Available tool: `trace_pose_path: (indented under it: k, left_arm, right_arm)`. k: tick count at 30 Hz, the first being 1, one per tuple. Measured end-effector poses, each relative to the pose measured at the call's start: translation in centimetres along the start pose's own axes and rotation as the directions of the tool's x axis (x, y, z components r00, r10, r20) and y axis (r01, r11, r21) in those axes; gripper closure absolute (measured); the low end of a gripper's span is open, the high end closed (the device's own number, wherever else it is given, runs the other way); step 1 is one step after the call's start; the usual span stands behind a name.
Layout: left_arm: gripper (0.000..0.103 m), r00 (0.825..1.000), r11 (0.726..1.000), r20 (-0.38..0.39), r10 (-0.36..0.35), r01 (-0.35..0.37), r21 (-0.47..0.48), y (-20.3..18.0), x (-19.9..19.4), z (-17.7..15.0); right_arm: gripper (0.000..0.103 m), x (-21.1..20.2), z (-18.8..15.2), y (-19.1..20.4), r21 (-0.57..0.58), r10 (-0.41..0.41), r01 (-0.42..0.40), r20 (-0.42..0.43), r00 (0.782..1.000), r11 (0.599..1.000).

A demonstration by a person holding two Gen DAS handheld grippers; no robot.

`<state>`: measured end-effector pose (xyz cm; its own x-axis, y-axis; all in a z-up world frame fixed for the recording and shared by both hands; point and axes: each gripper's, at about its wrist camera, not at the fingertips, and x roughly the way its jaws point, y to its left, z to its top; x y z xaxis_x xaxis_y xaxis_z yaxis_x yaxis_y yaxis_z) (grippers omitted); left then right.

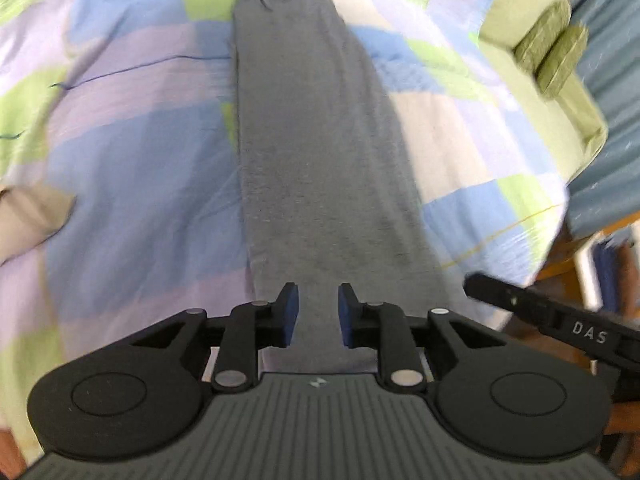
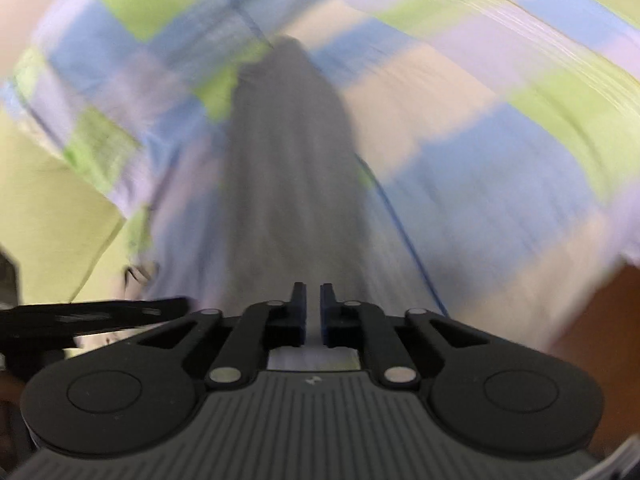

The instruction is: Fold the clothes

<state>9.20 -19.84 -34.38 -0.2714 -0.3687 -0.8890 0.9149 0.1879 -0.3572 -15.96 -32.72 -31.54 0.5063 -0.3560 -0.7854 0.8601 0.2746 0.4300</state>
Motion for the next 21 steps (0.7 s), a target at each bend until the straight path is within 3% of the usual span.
trace_pose_path:
  k: [2,4,8,10,14,18,21]
  left_arm:
    - [0.078,1.0,1.0,-0.019,0.012,-0.012,0.009,1.0,0.7,-1.5]
    - [0.076,1.0,0.999,-0.004,0.03,-0.03,0.02,1.3,0.4,-3.3]
    - [0.065,0.988,0.988,-0.051,0.148,-0.146,0.05,0.4,-1.2,-3.9]
    - [0.064,0.974,0.977,-0.085,0.211,-0.207,0.045,-0.4,-2.0,-3.1]
    - [0.059,0.955,0.96,-0.095,0.28,-0.275,0.061,-1.9,-2.9,-2.5]
    - [0.058,0.944,0.949,-0.106,0.313,-0.305,0.086,-2.2,-2.7,-2.4]
    - [0.05,0.939,0.943,-0.105,0.328,-0.318,0.102,-1.3,-2.7,-2.9]
  right_arm:
    - [0.099,1.6,-0.1,0.2,-0.041,-0.006,0.006,-0.001,1.0,0.999]
    - [0.099,3.7,-1.5,-0.5,-0.068,-0.03,0.025,-0.066,0.997,0.997]
    - [0.103,2.0,-4.2,-1.5,-0.131,-0.04,0.03,-0.075,0.996,0.991]
    - [0.097,0.8,-4.5,-1.5,-0.14,-0.059,0.046,-0.09,0.994,0.989]
    - [0.095,-2.1,-4.1,-0.9,-0.184,-0.072,0.058,-0.074,0.995,0.981]
    - [0.088,-3.2,-3.0,0.9,-0.29,-0.056,0.043,-0.036,0.998,0.956]
    - [0.085,-3.3,-3.2,2.9,-0.428,-0.018,0.007,-0.021,1.0,0.904]
